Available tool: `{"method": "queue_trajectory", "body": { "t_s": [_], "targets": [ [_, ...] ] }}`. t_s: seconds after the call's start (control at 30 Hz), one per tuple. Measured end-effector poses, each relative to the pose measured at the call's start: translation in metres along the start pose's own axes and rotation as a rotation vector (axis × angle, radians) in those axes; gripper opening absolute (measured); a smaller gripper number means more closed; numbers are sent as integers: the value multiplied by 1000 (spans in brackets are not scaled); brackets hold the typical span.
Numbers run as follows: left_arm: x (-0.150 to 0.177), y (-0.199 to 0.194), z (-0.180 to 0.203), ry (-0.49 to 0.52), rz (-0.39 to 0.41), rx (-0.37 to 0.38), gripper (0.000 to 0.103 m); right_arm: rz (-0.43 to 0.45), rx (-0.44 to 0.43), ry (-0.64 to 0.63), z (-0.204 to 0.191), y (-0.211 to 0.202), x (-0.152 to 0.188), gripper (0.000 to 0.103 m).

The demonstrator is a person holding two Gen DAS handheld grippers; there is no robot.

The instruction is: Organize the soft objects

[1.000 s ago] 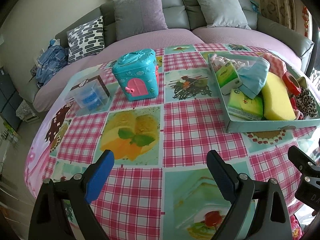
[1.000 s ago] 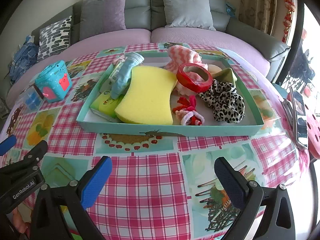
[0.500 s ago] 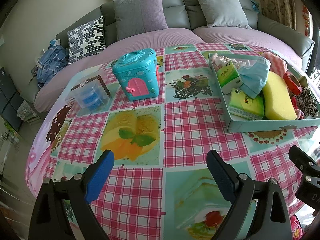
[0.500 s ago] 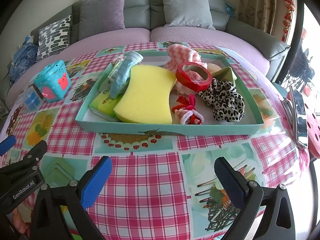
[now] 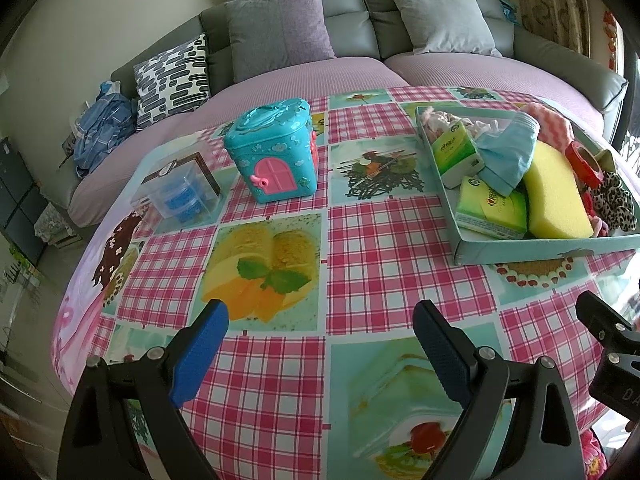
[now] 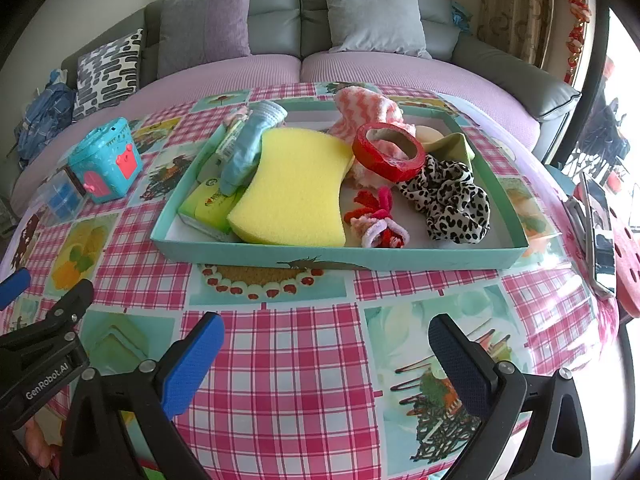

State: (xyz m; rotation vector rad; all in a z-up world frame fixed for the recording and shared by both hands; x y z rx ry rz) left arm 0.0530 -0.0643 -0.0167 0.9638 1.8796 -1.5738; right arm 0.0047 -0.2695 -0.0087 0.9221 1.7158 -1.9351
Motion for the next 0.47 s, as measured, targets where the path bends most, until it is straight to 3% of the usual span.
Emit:
{"method": "queue_trajectory", "body": {
  "t_s": [0.47],
  "targets": [
    [-1, -3, 0, 5, 17, -3, 94, -3, 0, -3, -1, 1, 1, 103]
  ]
}}
Point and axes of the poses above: each gripper's, at about its wrist camera, not at the fingertips, and y roughly the way its jaws point, z to its right, x to its underside, the point moved 8 cm from there along y, roughly the way its jaws point, and after that the axes turned 9 degrees about z, right-handed, at the moved point
